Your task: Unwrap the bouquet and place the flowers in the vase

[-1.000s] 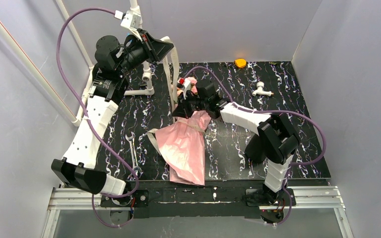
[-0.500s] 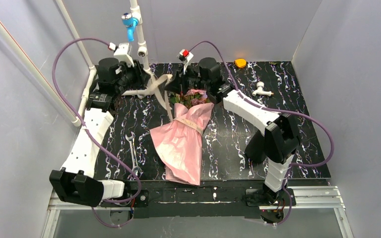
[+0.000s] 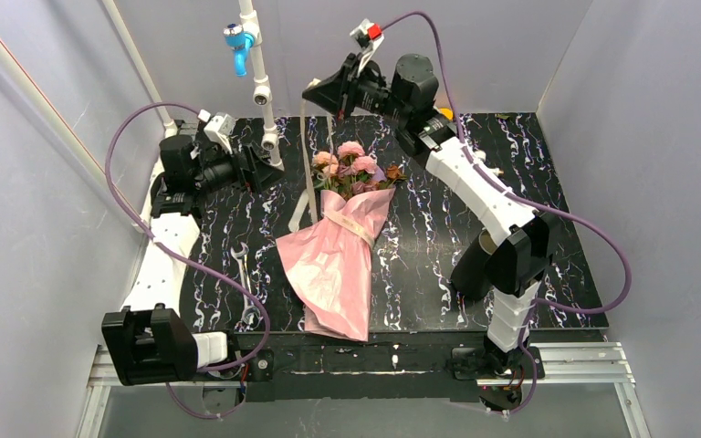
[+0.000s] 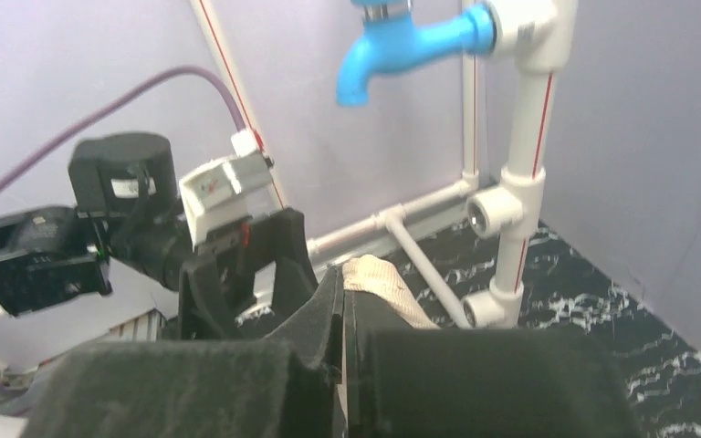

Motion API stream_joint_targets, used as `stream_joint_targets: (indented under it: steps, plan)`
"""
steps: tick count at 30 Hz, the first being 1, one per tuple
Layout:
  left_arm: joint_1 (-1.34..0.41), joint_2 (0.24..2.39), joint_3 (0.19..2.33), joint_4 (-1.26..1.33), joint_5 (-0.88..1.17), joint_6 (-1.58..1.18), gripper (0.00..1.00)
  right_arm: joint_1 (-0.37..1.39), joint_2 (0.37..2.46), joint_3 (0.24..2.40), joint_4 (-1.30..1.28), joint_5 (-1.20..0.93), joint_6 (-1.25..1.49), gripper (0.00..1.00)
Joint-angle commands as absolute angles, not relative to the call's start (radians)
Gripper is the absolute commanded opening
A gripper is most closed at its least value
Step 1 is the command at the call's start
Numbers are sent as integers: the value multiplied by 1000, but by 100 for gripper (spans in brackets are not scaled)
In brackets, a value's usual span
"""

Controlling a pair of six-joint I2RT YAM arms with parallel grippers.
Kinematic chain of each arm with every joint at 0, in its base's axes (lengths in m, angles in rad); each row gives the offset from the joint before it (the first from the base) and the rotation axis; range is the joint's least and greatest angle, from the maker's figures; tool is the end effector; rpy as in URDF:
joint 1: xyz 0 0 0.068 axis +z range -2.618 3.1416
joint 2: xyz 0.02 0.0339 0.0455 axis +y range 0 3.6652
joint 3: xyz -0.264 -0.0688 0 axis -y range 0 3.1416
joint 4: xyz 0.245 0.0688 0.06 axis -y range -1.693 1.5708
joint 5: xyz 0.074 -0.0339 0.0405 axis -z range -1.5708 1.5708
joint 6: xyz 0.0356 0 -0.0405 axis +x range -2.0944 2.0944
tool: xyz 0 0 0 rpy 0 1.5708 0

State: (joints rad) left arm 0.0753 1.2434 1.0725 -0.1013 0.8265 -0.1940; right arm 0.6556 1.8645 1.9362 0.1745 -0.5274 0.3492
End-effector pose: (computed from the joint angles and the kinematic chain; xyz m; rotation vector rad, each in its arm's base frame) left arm 0.2824 -0.0050 0.3546 0.3401 1.8005 -0.8393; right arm 0.3364 0.2813 0.4691 -0.6837 1.2927 1.1803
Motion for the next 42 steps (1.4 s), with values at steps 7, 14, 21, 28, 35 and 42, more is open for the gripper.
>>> stream_joint_targets:
  steps: [7,14,21,28,35,42]
  plan:
    - [-138,1322,1173,124,907,27,98,656,1962,2227,175,-564,438,1]
    - [-205,1421,1209,271,765,-71,97,656,1975,2325,206,-553,466,1]
    - [-254,1497,1288,303,615,-79,77,656,1954,2333,262,-539,461,1]
    - [-259,1546,1354,325,601,-95,56,656,1944,2359,309,-520,457,1]
    - [-238,1483,1428,293,599,-166,0,637,1917,2318,307,-472,436,1]
    - [-83,1432,1700,-38,604,-224,0,624,1825,2106,291,-449,394,39]
